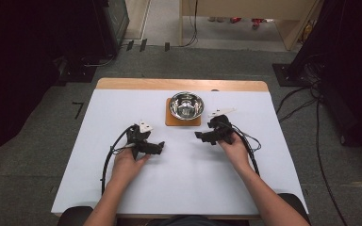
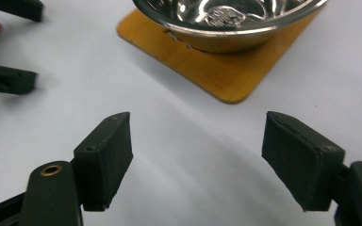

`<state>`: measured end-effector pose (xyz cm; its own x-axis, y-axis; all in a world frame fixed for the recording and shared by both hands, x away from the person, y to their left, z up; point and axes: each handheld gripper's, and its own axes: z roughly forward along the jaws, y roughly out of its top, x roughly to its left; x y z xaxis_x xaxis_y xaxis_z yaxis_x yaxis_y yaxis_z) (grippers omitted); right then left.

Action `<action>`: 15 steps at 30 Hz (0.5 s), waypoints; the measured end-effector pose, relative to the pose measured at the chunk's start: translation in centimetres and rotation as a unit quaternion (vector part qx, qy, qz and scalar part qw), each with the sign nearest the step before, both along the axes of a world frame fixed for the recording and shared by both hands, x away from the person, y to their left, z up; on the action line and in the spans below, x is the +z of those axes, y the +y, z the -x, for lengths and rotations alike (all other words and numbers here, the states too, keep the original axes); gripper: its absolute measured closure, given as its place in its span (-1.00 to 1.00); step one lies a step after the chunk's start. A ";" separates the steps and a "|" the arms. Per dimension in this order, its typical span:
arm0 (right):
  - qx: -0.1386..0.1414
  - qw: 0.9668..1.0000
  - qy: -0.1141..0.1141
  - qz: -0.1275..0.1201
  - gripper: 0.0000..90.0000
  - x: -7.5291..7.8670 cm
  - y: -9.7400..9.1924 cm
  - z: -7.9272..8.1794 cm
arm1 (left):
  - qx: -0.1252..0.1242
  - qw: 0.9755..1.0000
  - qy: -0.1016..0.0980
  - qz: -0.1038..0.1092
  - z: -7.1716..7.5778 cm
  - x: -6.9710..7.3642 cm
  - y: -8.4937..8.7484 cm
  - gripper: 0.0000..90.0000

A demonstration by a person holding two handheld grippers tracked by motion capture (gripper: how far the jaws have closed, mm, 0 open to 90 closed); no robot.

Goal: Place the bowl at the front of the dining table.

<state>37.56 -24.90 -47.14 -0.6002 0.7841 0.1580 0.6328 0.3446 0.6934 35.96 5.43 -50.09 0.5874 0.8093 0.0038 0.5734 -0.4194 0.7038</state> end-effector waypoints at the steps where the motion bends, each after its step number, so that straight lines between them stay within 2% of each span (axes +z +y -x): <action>1: -0.001 1.000 -0.002 0.009 -0.44 -0.2 0.0 0.0 | -0.001 1.000 0.000 -0.001 0.0 0.0 0.0 -1.00; 3: -0.001 1.000 -0.008 0.026 -0.44 -0.7 0.1 -0.1 | 0.000 1.000 0.000 -0.001 0.0 0.0 0.0 -1.00; 4: -0.003 1.000 -0.006 0.026 -0.44 -0.8 0.0 -0.1 | 0.000 1.000 -0.001 0.000 0.0 0.0 0.0 -1.00; 7: -0.007 1.000 0.008 0.009 -0.44 -1.1 -0.3 -0.3 | 0.000 1.000 0.000 0.000 0.0 0.0 0.0 -1.00; 10: -0.012 1.000 0.006 0.022 -0.44 -1.5 -0.4 -0.4 | 0.000 1.000 0.000 0.000 0.0 0.0 0.0 -1.00; 15: -0.016 1.000 0.010 0.017 -0.45 -1.8 -0.6 -0.5 | 0.000 1.000 0.000 0.000 0.0 0.0 0.0 -1.00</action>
